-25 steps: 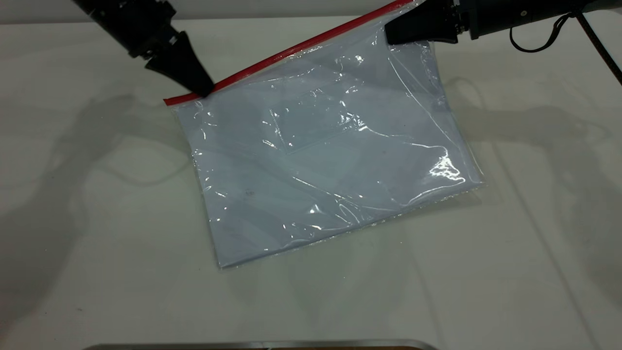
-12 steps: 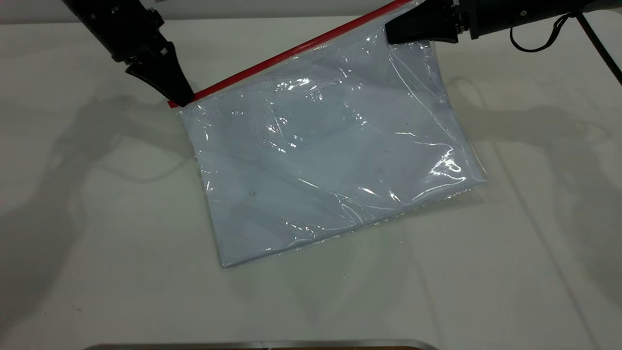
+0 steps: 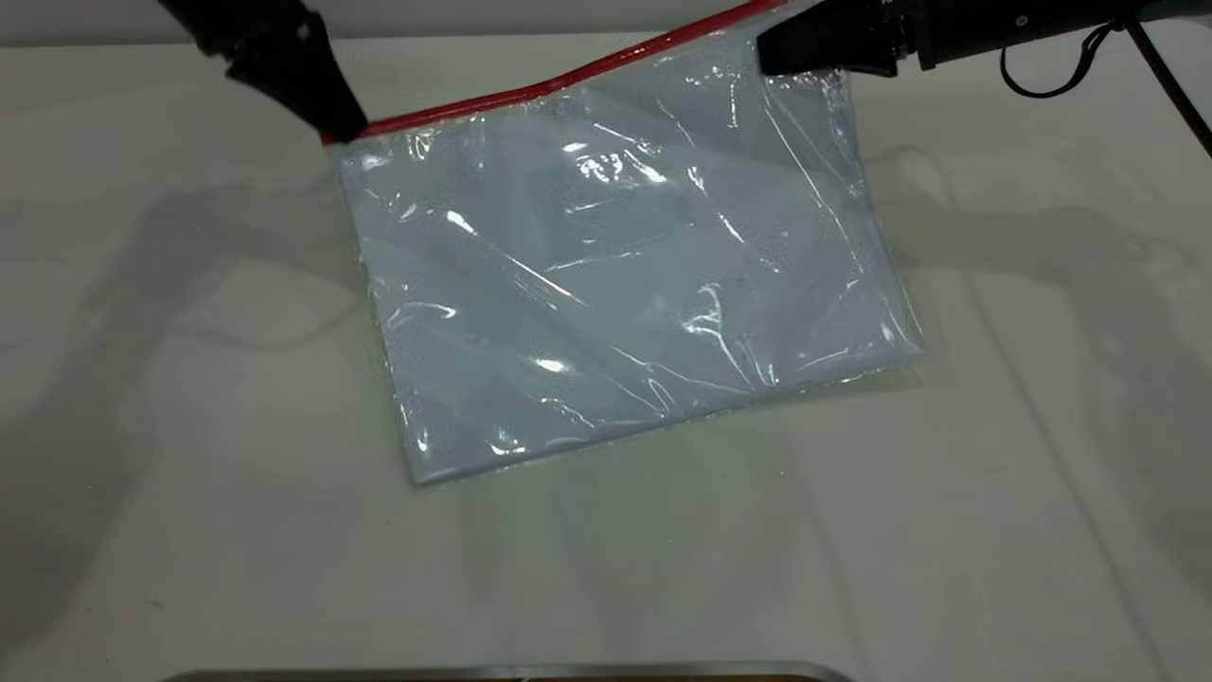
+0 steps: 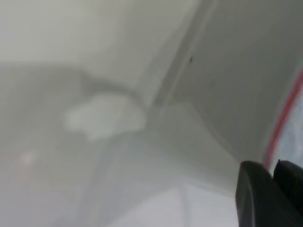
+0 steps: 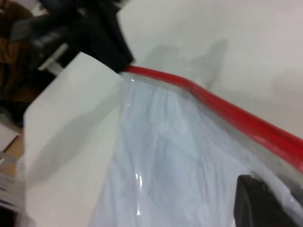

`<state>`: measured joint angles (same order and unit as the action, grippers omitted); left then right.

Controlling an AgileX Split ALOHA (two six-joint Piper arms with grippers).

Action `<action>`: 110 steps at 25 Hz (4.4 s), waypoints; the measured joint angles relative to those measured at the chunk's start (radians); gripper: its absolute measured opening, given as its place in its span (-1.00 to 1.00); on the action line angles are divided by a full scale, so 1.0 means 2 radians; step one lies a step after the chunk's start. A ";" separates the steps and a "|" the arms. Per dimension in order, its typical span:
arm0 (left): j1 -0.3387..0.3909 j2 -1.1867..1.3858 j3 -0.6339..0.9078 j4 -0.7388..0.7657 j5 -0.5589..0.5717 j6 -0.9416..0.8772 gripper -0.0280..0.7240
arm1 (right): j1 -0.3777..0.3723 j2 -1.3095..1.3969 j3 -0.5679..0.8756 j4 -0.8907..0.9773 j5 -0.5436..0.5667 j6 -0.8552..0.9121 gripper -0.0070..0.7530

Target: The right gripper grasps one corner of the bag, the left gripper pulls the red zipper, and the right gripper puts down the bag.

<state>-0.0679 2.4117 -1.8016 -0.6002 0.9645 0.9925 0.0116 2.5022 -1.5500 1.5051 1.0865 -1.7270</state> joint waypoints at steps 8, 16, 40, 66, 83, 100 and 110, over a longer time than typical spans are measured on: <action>0.003 -0.088 0.000 -0.045 0.046 -0.011 0.08 | 0.014 -0.001 0.000 -0.009 -0.081 0.032 0.07; 0.003 -0.260 0.000 -0.102 0.101 -0.017 0.20 | 0.025 -0.029 0.000 -0.289 -0.191 0.278 -0.03; 0.003 -0.682 0.253 0.194 0.102 -0.345 0.20 | 0.025 -0.463 0.047 -0.499 0.065 0.637 -0.12; 0.003 -0.988 0.646 0.254 0.091 -0.478 0.20 | 0.025 -0.984 0.529 -0.753 0.014 0.832 -0.01; 0.003 -1.046 0.658 0.269 0.077 -0.479 0.20 | 0.025 -1.018 0.535 -0.750 0.012 0.841 -0.01; 0.076 -1.134 0.658 0.269 0.078 -0.479 0.20 | -0.007 -1.249 0.535 -0.741 0.017 0.841 -0.01; 0.077 -1.215 0.658 0.268 0.084 -0.479 0.20 | -0.007 -1.259 0.535 -0.741 0.021 0.841 -0.01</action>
<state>0.0867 -0.0184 -0.4863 -0.0650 1.1324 0.0353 -0.0015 -0.0158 -0.4800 0.0237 1.1281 -0.0460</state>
